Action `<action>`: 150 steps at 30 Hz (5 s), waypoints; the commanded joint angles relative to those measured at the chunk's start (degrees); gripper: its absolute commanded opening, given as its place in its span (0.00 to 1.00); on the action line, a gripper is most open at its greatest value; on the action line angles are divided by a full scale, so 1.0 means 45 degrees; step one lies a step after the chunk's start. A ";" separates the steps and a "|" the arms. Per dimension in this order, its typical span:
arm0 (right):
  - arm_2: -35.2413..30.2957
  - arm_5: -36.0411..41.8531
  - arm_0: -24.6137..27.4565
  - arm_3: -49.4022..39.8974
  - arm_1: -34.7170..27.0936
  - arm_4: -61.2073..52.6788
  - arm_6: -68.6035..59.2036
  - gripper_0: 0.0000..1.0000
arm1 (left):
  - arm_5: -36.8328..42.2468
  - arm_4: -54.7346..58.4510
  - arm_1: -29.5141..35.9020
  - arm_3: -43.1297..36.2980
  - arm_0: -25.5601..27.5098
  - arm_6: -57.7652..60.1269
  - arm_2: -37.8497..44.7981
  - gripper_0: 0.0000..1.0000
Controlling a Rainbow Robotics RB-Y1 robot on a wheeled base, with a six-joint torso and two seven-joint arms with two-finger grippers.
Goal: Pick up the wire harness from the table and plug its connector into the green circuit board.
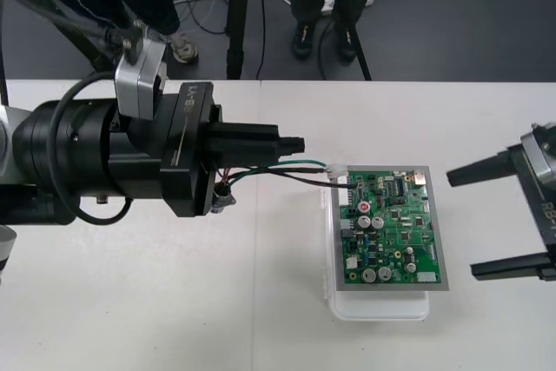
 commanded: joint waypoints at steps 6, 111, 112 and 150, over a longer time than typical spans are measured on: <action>-0.0963 -0.0790 0.0248 -0.0057 -0.0478 0.2775 -0.0464 1.00 | 0.0649 0.0423 0.0331 0.0766 0.1253 -0.2674 -0.0847 0.00; -0.0221 -0.0790 0.0131 -0.0468 0.0147 0.5470 0.2739 1.00 | -0.0543 0.0912 -0.2208 1.0707 -0.1422 -1.3748 -0.4519 0.00; -0.0221 -0.0790 0.0131 -0.0468 0.0147 0.5450 0.2739 1.00 | -0.0445 0.0912 -0.2208 1.0707 -0.1403 -1.3748 -0.4578 0.00; -0.0338 -0.0790 0.0131 -0.0018 0.0382 0.4454 0.2856 1.00 | 0.0356 0.0892 -0.2481 1.0707 -0.1344 -1.3807 -0.5261 0.00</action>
